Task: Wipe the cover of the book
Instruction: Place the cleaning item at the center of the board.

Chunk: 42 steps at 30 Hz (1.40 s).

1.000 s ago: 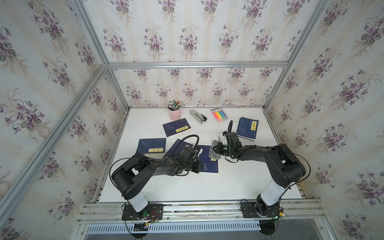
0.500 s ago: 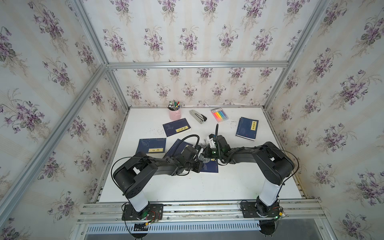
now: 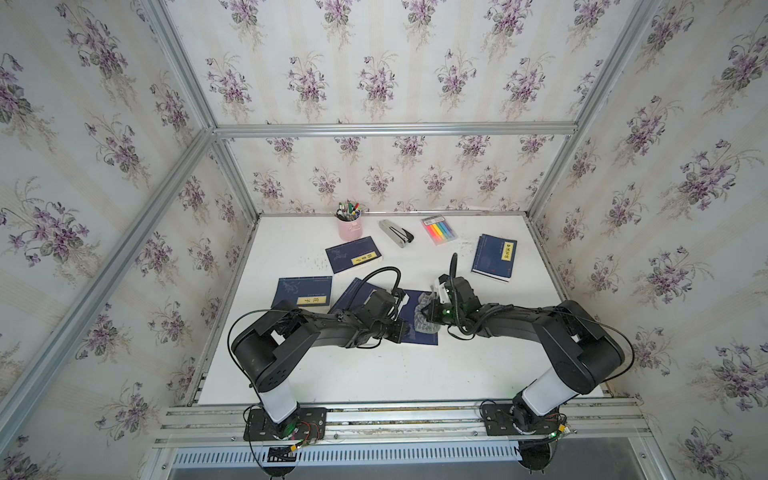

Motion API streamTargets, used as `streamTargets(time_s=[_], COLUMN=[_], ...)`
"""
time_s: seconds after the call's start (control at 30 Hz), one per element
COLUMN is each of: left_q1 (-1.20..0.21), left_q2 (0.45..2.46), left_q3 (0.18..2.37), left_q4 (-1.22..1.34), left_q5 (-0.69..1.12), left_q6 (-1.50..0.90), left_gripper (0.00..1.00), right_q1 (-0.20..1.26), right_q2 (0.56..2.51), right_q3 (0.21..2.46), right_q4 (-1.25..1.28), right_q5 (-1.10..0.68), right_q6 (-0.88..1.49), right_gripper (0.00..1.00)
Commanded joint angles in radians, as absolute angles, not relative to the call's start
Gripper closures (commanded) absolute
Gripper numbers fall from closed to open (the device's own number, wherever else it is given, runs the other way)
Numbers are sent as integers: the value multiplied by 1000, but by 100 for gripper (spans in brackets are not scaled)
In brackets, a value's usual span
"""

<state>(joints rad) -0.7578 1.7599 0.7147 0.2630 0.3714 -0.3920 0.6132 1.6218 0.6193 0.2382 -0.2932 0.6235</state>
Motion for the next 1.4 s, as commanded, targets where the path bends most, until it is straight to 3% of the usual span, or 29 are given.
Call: streamTargets(time_s=[0.0,0.23,0.43,0.87,1.0,1.17,1.3,1.37], left_q1=[-759,-751,-750,-744,-735,-727,-726,-725], left_q2=[1796,1803,1796,1761,1733,1711,1679,1654], left_q3=[713,744,752,835,862,890,914,923], left_q4=[8,-9,-22,-96,-141,-179,-210,-222], left_q5=[269,271,266,247,244,242,248,251], left_q6=[-385,-377,-373,-345,-334,-320,-316,-312], left_gripper=[100,100,100,100,100,100,94,87], right_q1=[665,667,466,383,377,377,377,377], right_q2=[1644,1604,1463,1371,1405,1439,1409,1374], right_q3=[611,546,492,699,697,669,681,691], right_q4=[156,149,83,-319,-358,-332,-356,-361], right_q5=[-330,-301,-262,151,179,115,159,165], right_q6=[640,655,647,500,482,485,486,485], right_gripper=[100,100,100,100,99,86,56,50])
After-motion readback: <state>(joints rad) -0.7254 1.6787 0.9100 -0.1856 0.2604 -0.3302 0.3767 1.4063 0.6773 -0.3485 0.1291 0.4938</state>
